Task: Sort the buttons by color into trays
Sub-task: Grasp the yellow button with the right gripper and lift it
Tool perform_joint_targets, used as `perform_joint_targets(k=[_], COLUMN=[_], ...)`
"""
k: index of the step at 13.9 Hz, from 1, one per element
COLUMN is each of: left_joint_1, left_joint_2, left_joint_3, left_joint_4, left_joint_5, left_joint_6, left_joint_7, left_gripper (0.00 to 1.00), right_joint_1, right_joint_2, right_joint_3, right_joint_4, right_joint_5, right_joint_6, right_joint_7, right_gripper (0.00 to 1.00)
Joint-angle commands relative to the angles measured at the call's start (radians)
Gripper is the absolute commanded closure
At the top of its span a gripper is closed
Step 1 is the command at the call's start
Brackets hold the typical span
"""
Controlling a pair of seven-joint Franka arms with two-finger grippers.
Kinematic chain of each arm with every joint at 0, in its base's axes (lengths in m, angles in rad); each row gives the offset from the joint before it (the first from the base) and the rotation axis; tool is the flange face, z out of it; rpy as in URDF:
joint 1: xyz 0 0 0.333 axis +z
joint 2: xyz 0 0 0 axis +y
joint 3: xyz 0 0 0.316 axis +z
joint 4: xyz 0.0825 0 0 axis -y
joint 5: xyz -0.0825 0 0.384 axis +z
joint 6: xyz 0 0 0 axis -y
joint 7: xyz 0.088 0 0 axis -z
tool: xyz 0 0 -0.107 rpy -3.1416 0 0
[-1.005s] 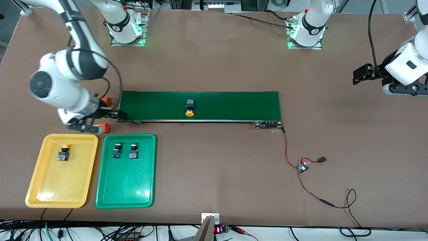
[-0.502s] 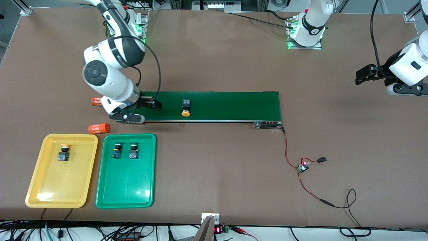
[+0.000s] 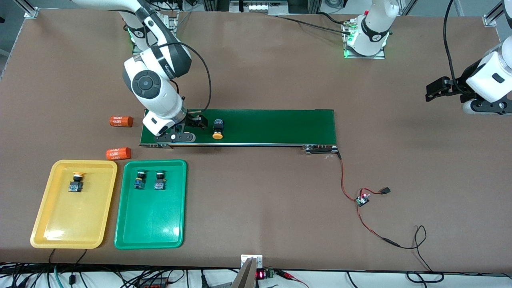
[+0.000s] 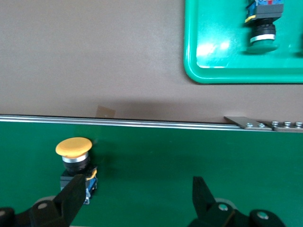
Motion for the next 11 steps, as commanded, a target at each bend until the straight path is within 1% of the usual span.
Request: perform_joint_targets(k=[1, 11], left_joint_1=[0.005, 0.005], left_joint_2=[-0.010, -0.009], left_joint_3=[-0.002, -0.004], left_joint_4=[0.001, 0.002], left_joint_5=[-0.001, -0.001], left_joint_6=[-0.014, -0.013], left_joint_7=[0.003, 0.003], left_gripper=[0.00, 0.00], right_joint_1=[0.023, 0.060], right_joint_2=[0.014, 0.069], right_joint_3=[-0.007, -0.007], right_joint_4=[-0.005, -0.005], right_joint_5=[-0.007, -0.007], right_joint_6=[0.036, 0.075], right_joint_7=[-0.004, 0.036], right_gripper=[0.00, 0.00])
